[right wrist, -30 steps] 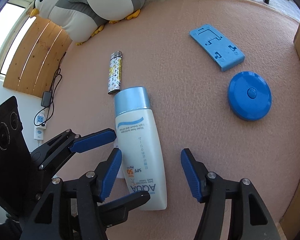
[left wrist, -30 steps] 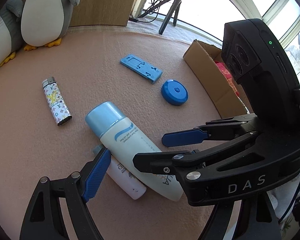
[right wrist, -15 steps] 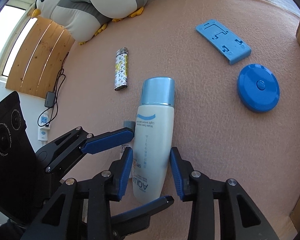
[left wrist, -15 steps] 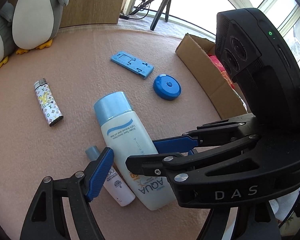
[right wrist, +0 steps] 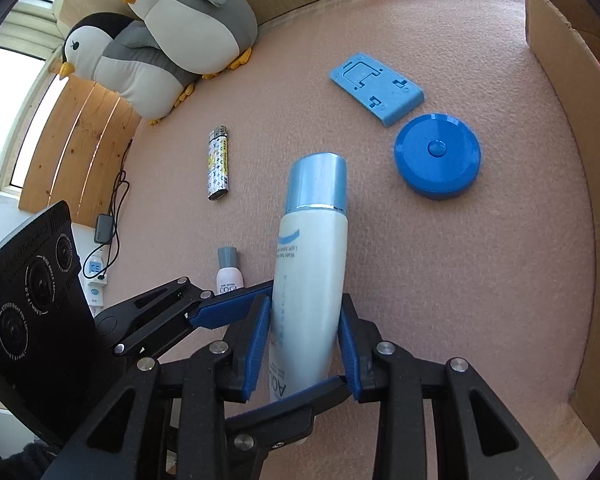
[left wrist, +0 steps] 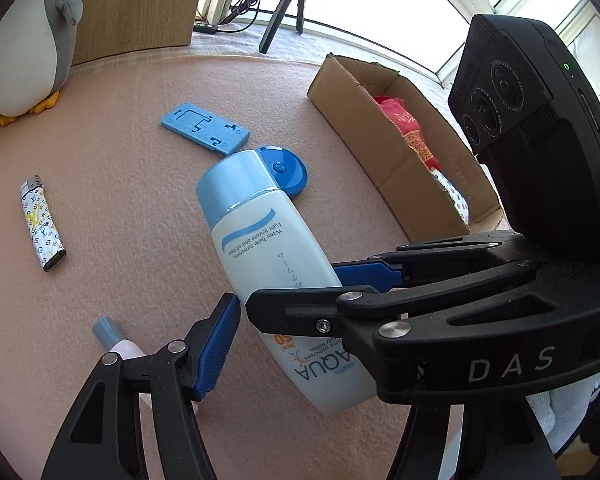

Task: Organize objects
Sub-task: 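Carry the AQUA bottle into the box and open both grippers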

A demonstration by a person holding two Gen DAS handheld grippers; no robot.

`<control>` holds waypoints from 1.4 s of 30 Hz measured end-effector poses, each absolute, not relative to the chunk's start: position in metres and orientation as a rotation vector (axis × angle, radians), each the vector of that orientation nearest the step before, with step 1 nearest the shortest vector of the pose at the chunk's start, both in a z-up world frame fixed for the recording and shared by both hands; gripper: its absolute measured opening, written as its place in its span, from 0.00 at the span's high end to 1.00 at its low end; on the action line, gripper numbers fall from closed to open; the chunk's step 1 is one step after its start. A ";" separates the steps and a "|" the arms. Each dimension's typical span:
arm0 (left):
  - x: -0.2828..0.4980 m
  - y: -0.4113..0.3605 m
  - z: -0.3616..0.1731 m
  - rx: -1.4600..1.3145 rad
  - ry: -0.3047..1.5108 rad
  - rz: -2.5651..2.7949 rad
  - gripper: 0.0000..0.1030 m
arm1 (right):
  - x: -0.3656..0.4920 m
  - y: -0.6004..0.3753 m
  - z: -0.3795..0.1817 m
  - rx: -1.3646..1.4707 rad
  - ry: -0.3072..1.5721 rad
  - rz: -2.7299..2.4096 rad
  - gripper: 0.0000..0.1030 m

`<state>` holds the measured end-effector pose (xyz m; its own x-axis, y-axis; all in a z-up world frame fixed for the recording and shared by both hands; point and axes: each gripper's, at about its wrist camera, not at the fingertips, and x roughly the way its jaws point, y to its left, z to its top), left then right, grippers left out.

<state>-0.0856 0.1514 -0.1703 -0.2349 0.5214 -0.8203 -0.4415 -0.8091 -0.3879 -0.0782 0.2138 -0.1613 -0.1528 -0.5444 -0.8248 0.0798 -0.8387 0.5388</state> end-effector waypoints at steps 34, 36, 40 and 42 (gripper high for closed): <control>-0.095 0.386 -0.092 -1.137 0.128 1.964 0.31 | -0.037 0.413 -0.073 1.512 -0.663 -2.517 0.73; -0.099 0.382 -0.095 -1.150 0.123 1.976 0.20 | -0.038 0.416 -0.072 1.539 -0.605 -2.585 0.53; -0.099 0.374 -0.098 -1.165 0.123 1.991 0.20 | -0.037 0.421 -0.068 1.510 -0.610 -2.633 0.38; -0.097 0.368 -0.098 -1.167 0.127 1.999 0.20 | -0.038 0.418 -0.066 1.506 -0.590 -2.644 0.38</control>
